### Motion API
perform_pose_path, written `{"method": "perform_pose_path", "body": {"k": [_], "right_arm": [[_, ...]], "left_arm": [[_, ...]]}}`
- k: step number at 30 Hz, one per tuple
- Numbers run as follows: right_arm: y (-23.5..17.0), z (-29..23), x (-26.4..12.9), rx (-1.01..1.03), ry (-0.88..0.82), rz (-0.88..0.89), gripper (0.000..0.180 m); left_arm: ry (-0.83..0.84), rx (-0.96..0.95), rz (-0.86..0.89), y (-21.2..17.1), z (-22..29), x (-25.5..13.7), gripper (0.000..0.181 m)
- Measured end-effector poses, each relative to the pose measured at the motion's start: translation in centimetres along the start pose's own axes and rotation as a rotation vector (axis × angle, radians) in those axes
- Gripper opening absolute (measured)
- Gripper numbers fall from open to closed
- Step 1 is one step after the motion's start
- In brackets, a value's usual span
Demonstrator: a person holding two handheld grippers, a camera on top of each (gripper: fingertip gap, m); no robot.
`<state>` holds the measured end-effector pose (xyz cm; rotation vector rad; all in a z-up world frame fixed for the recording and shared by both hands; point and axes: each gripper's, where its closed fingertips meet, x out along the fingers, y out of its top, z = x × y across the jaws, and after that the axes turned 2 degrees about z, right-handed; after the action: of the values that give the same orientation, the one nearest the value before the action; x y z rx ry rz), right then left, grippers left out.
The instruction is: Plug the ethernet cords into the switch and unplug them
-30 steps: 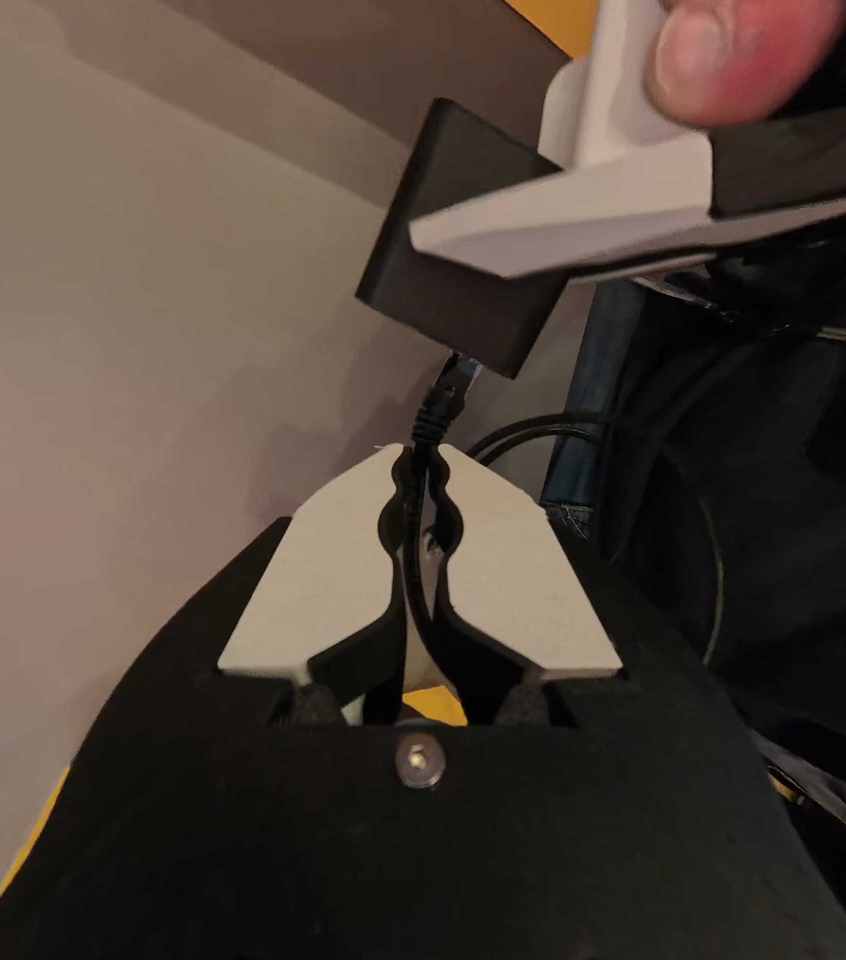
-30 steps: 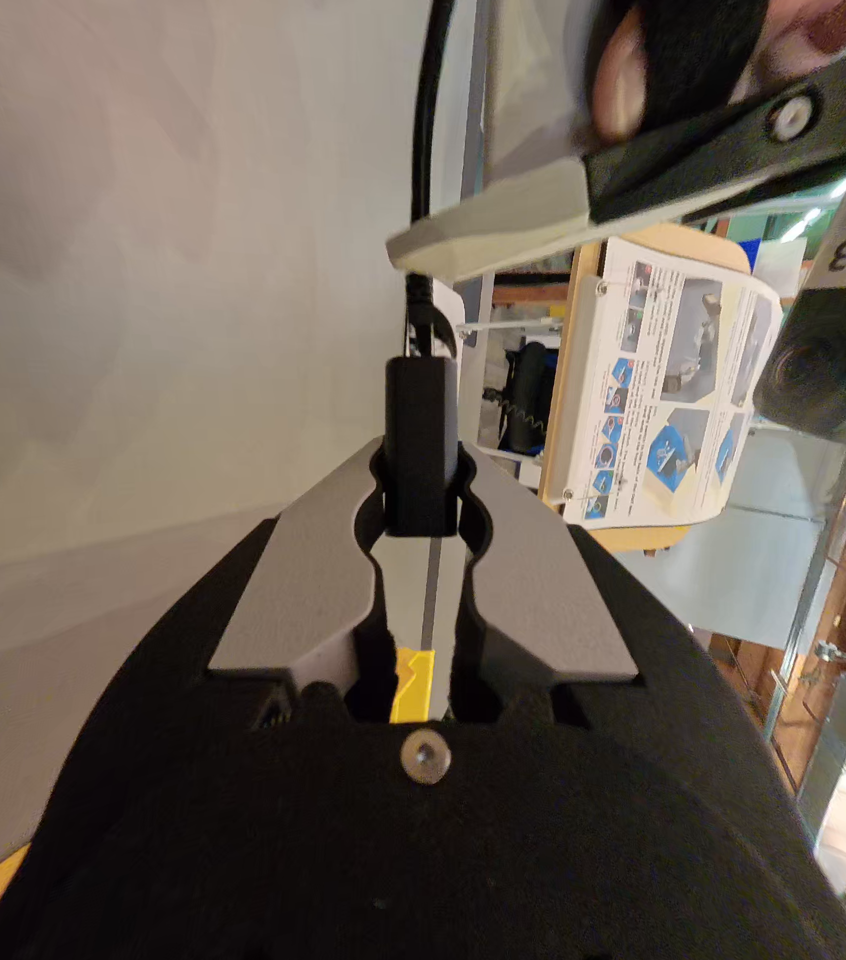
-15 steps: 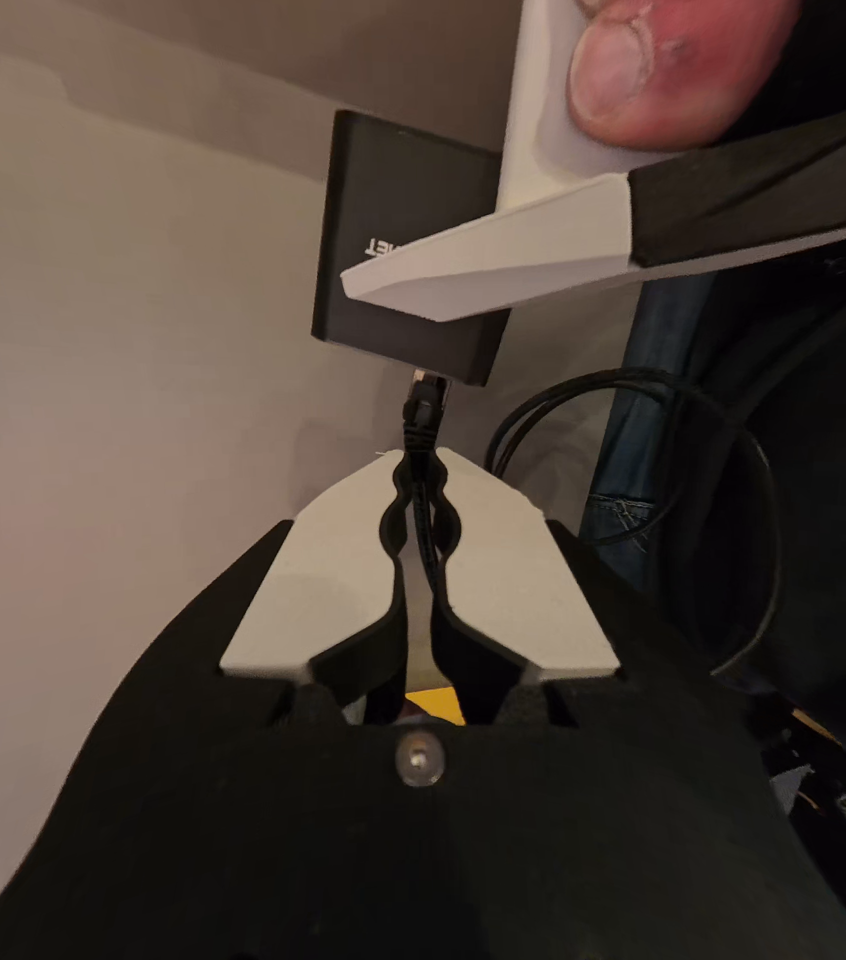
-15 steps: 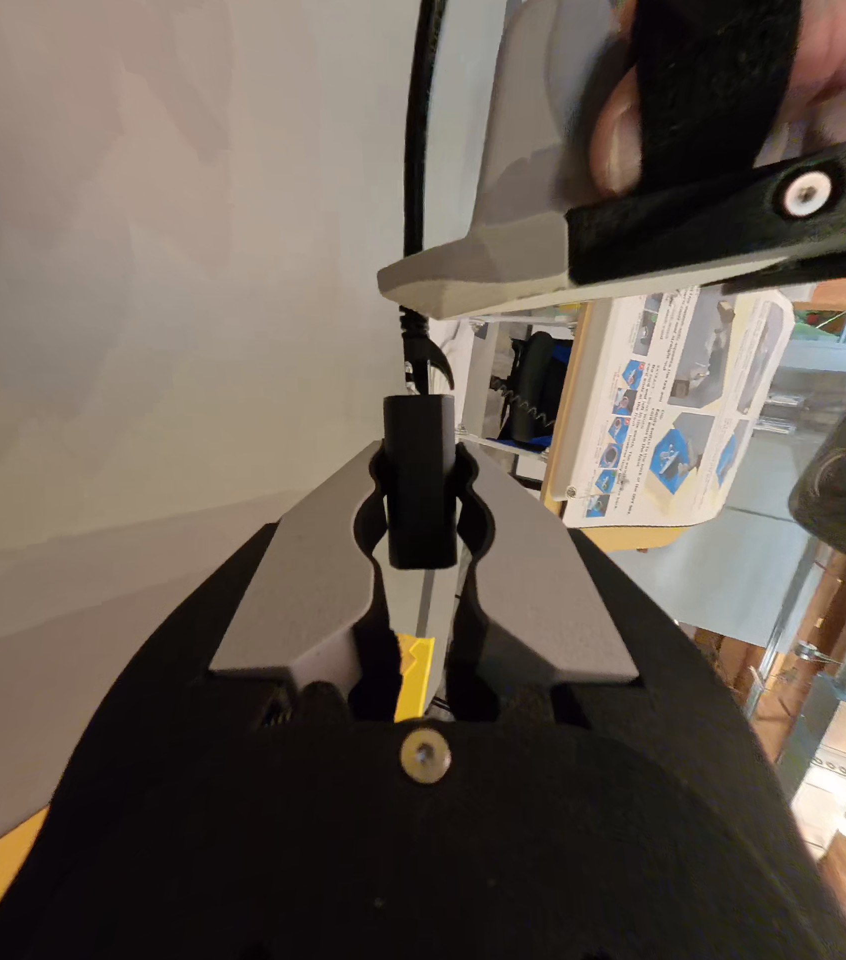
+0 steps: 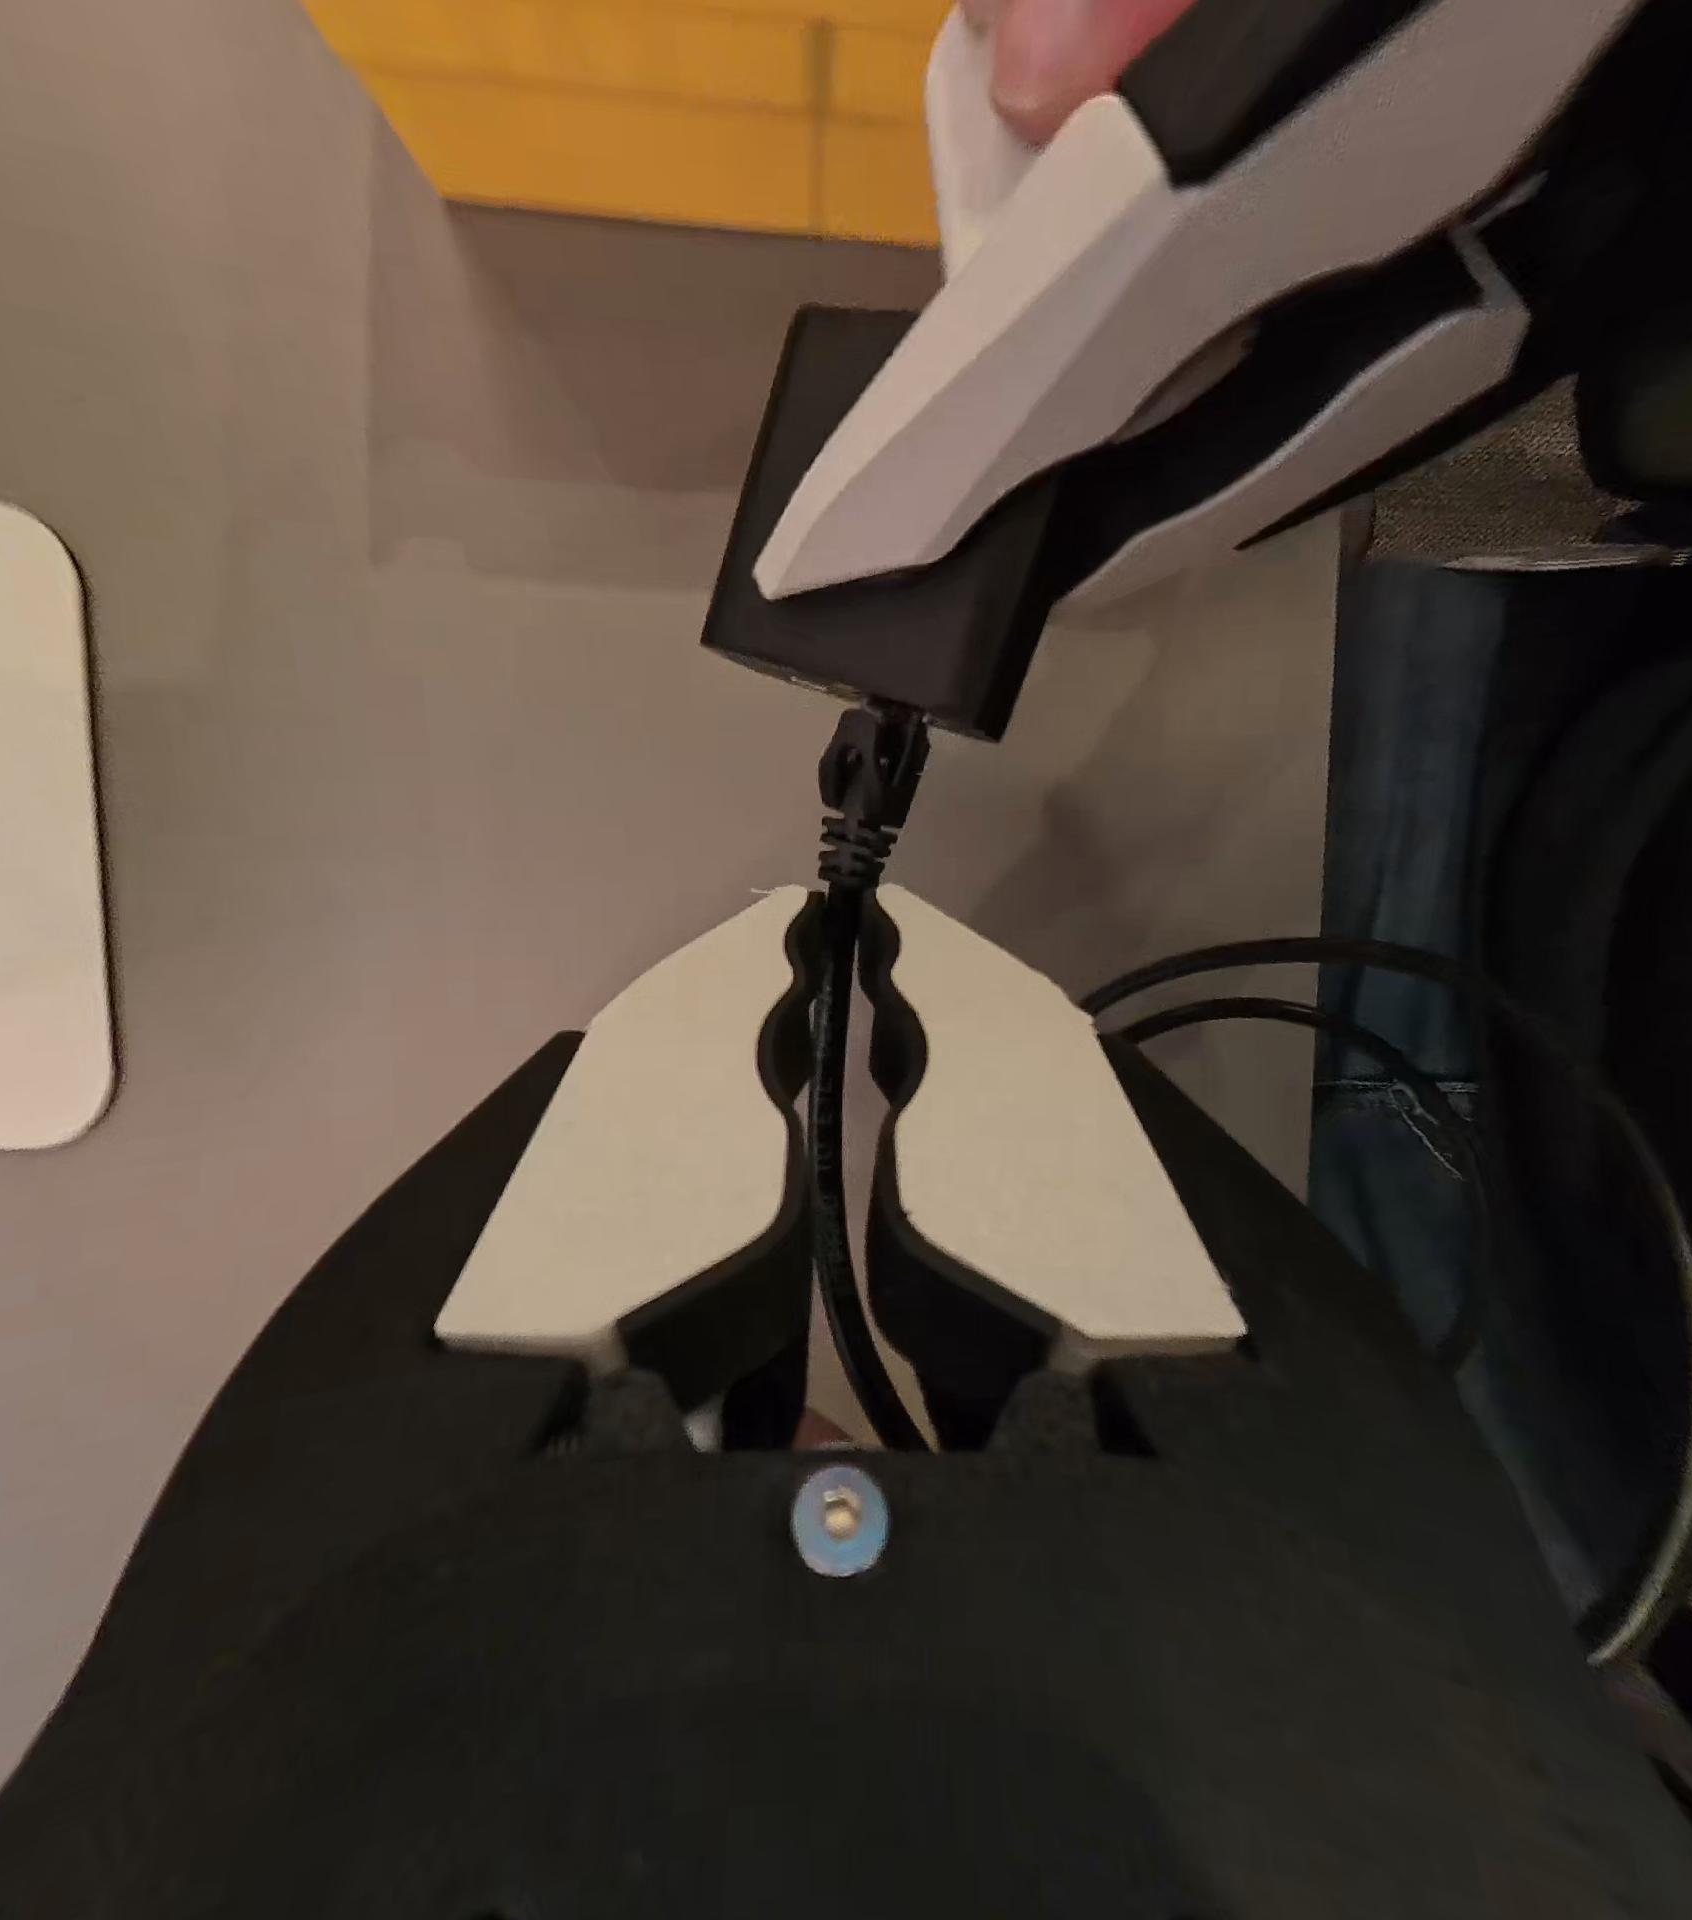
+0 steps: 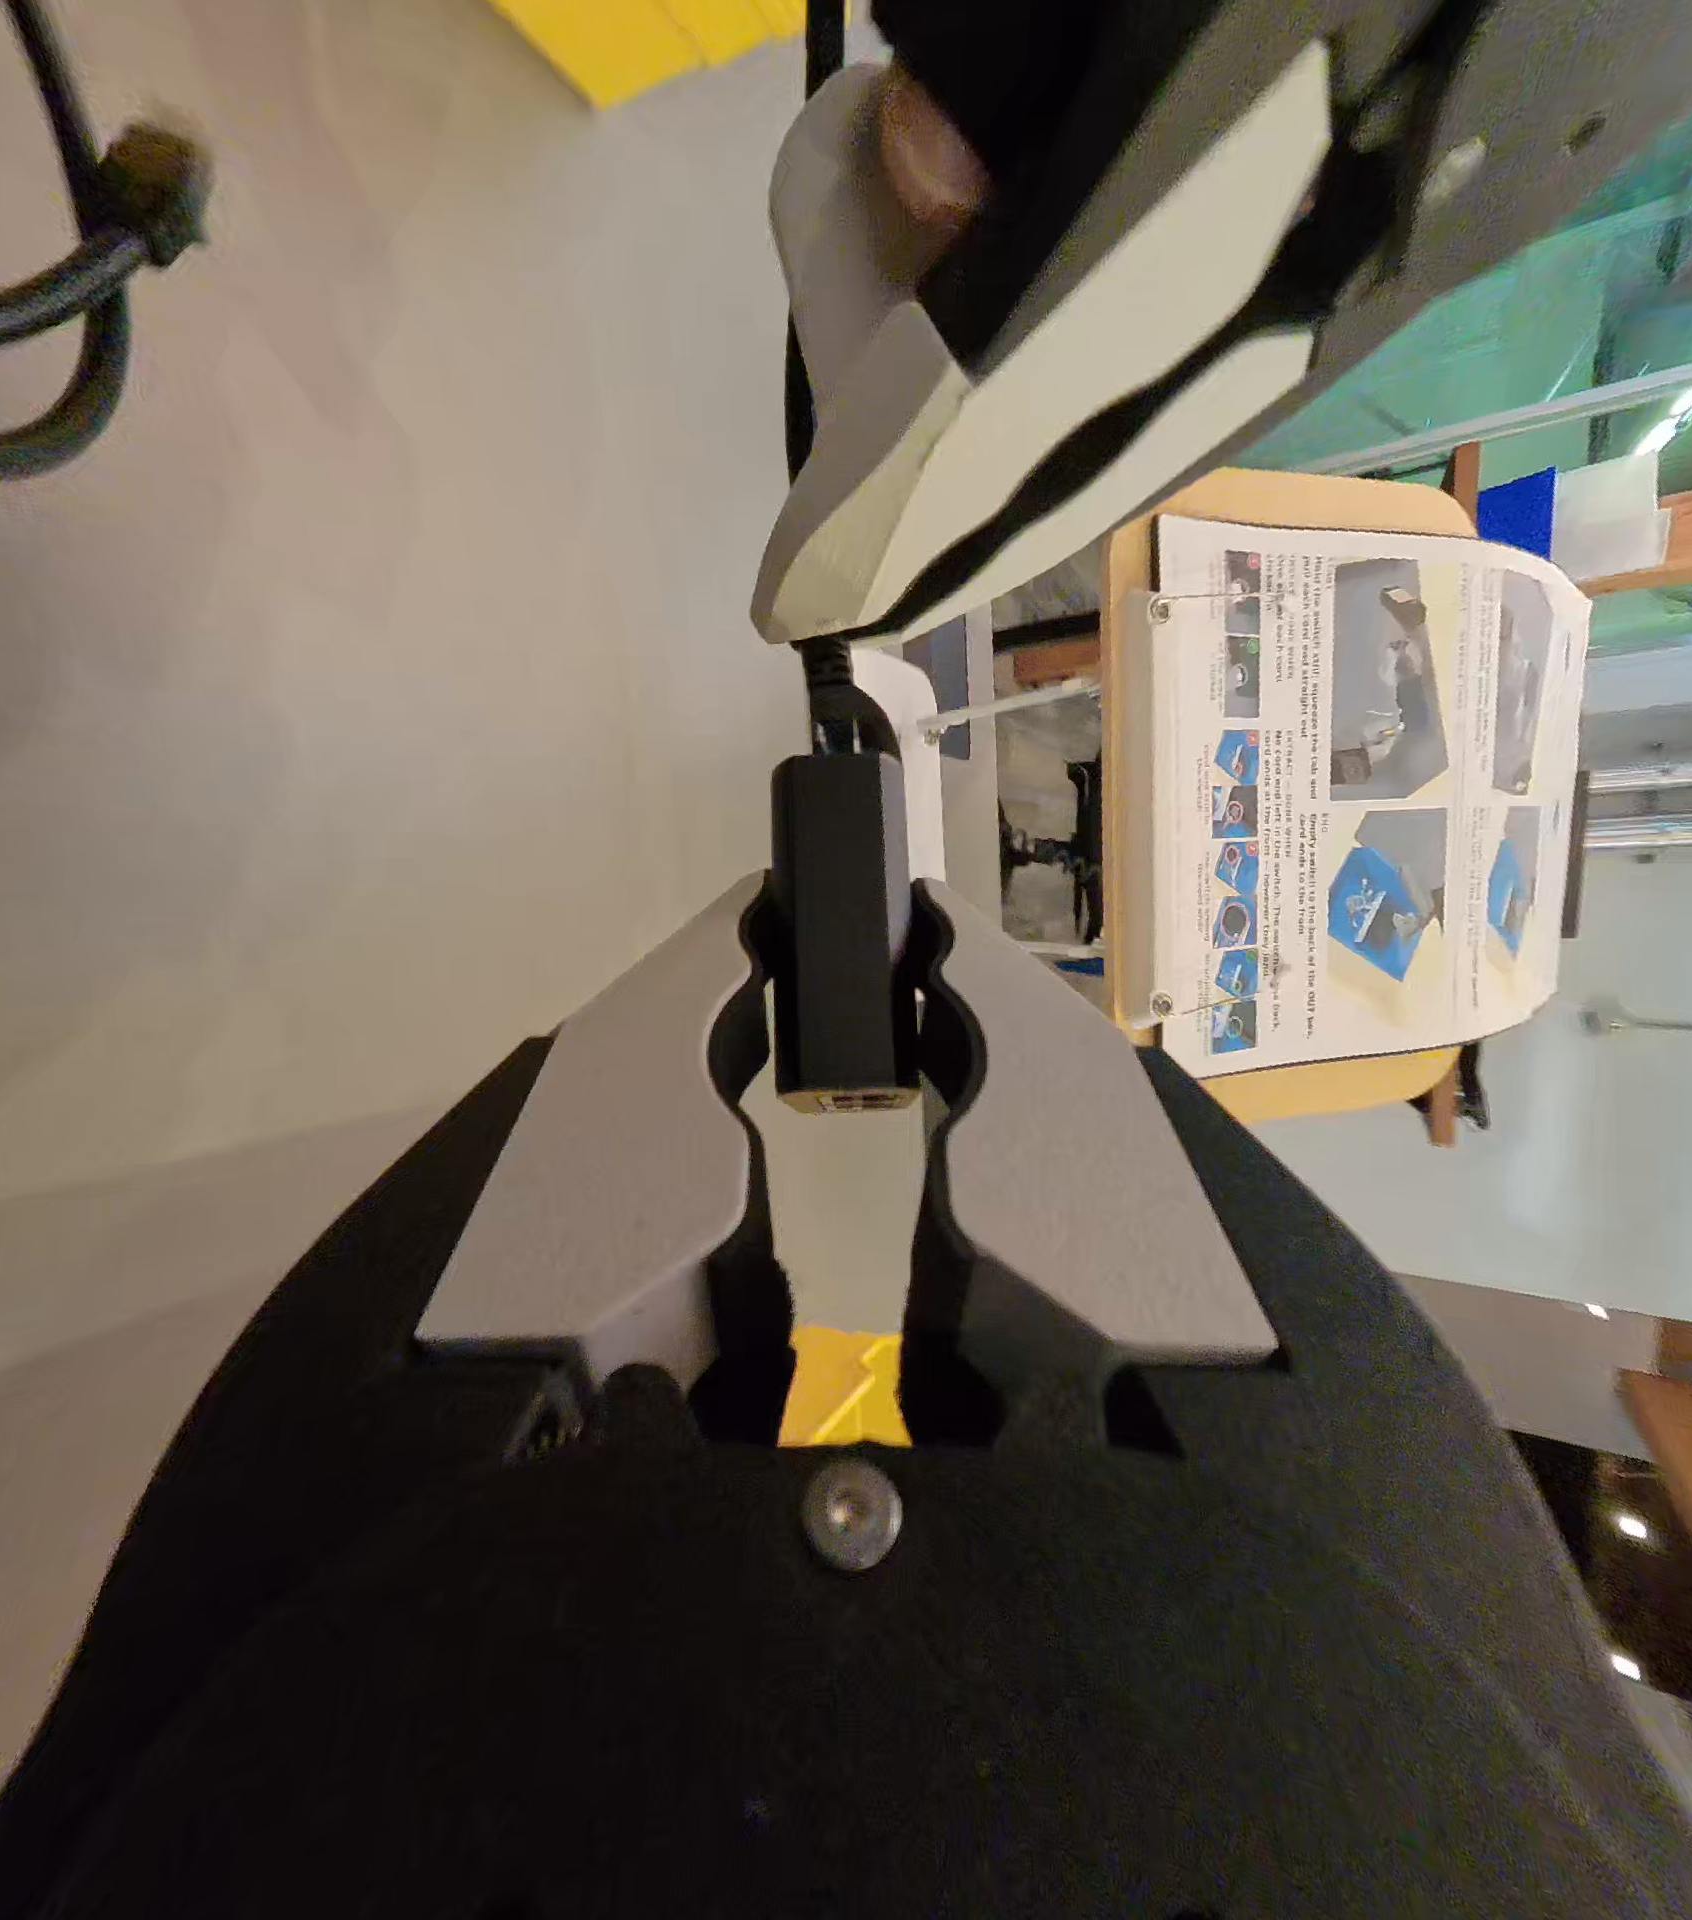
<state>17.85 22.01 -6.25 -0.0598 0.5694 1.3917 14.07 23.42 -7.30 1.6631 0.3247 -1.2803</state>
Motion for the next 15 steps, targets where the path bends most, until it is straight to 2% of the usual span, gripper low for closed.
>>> {"method": "perform_pose_path", "body": {"k": [3,6,13,15], "right_arm": [[0.5,0.9,-0.9,0.009,-0.029,0.022,0.021],[1.1,0.7,-1.5,0.028,0.015,0.038,0.021],[3.0,1.4,-3.2,0.115,0.021,0.204,0.025],[2.3,2.1,-3.7,0.156,0.021,0.22,0.027]], "left_arm": [[-0.005,0.037,0.055,0.8,0.2,-1.0,0.006],[0.0,0.097,0.055,0.7,0.4,-0.9,0.007],[0.044,0.22,0.11,1.3,0.7,-1.7,0.006],[0.049,0.247,0.133,1.6,0.9,-2.7,0.005]]}}
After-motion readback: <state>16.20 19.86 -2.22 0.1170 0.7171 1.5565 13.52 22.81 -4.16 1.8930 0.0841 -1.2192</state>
